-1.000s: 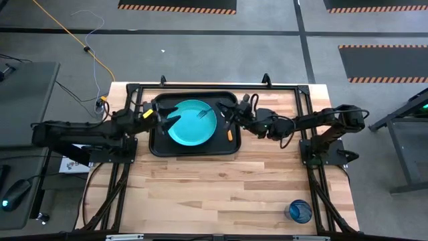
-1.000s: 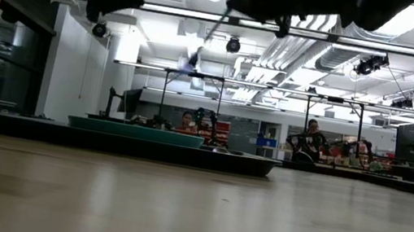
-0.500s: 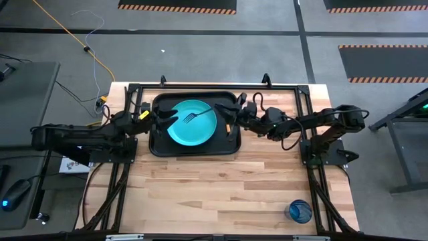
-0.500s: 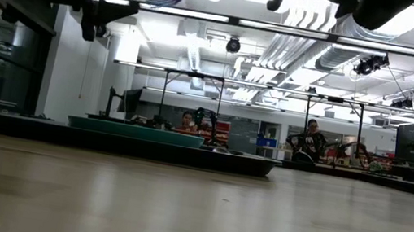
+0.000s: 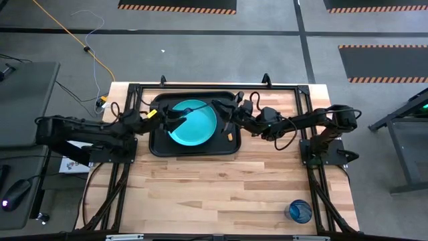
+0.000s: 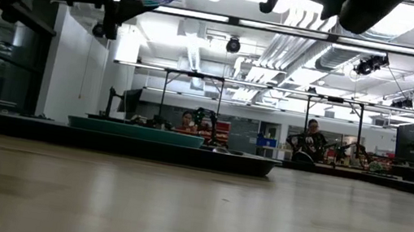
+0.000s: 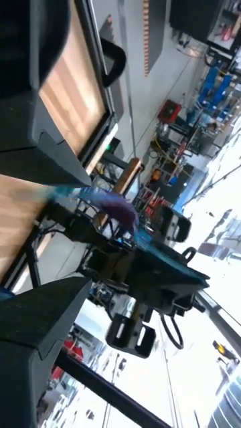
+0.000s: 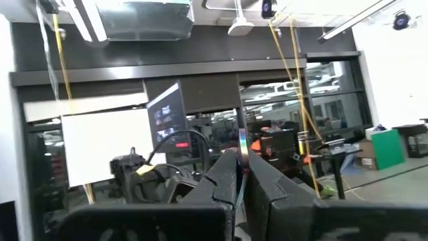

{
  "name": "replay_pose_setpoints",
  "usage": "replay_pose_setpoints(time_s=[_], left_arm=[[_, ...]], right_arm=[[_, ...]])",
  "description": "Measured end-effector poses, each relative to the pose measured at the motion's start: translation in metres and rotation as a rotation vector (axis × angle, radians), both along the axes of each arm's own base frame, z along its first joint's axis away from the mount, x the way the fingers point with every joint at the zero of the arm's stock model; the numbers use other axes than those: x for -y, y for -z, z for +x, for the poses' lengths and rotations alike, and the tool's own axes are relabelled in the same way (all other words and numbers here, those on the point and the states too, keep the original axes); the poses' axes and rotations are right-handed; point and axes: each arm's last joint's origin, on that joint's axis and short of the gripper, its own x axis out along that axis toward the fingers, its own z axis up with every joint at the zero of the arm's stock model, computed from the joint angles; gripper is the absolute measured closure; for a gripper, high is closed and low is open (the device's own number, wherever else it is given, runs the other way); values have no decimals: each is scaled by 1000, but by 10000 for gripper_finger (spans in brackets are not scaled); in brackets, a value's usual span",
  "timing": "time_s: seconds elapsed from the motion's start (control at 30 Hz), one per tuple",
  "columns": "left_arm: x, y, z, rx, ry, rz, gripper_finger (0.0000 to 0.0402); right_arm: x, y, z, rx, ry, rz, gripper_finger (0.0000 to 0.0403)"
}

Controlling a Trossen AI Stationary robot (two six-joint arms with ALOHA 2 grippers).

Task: Pick and place plate/cup/fork/spoon on tray
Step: Put the blue fork on the black serving tray between the blue plate and yellow spoon

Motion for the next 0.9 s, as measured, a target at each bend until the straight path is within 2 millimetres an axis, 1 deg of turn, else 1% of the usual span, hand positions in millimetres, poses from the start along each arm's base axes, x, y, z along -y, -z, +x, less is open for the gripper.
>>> replay_pose_setpoints(time_s=[0.17,0.27,0.37,0.47,0.5,0.53,0.63,0.73,0.8,0.9], left_arm=[[-1,-4,11,-15,23,1,186],[-2,-4,14,-23,26,1,212],[-2,-2,14,-37,14,11,270],[-3,-2,14,-41,-9,30,356],[-3,-3,14,-41,-11,38,378],[-3,-3,13,-39,-12,41,388],[-3,-4,12,-39,-16,50,395],[-6,-6,10,-37,-33,61,398],[-8,-8,7,-29,-44,64,399],[-12,-13,1,-14,-67,69,400]], right_arm=[[0,-2,0,7,25,-9,403],[0,-2,0,14,24,-11,403],[0,-2,0,14,23,-12,403],[0,-3,-1,18,23,-12,403],[0,-3,-1,19,22,-12,403],[0,-4,-1,19,21,-12,403],[0,-3,0,10,20,-14,400],[0,-2,0,-8,27,-8,388],[1,-2,0,-43,37,-6,374],[1,0,-2,-126,51,2,340]])
